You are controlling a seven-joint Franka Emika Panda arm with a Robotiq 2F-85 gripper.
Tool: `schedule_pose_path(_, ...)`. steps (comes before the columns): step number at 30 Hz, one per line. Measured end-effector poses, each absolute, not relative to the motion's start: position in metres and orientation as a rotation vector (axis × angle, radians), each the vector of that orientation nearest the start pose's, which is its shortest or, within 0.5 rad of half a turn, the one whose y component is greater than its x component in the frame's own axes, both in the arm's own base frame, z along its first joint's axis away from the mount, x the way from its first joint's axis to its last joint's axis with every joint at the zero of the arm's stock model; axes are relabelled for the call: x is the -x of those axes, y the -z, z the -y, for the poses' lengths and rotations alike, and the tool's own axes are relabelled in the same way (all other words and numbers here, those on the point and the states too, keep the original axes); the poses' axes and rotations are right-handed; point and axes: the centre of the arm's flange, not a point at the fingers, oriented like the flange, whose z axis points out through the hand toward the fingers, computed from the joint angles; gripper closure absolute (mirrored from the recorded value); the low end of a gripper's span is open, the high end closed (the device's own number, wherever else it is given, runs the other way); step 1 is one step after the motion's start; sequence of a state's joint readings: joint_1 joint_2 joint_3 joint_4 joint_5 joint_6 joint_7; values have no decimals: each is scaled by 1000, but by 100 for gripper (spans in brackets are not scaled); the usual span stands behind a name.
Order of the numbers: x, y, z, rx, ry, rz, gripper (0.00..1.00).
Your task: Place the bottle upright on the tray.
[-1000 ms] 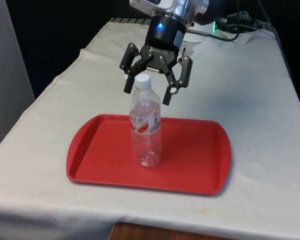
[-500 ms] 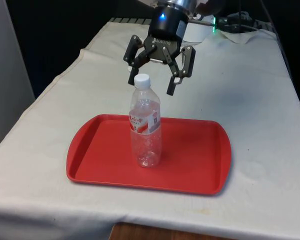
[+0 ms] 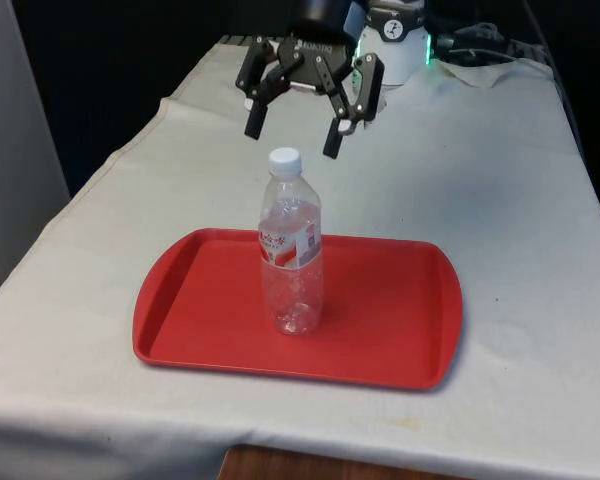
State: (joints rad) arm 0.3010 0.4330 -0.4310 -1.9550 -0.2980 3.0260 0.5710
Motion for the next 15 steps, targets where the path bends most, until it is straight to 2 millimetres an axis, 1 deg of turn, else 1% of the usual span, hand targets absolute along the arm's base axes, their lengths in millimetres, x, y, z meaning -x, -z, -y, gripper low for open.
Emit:
schedule_pose_path(5, -662, -356, 39, 3042, 1119, -500, 0)
schedule_pose_path(6, -663, -363, 39, 3039, 1123, -506, 0)
schedule_pose_path(8, -663, -369, 40, 3037, 1126, -511, 0)
schedule_pose_path(11, -663, -372, 39, 3037, 1125, -513, 0)
schedule_pose_path(15, -664, -386, 40, 3031, 1131, -526, 0)
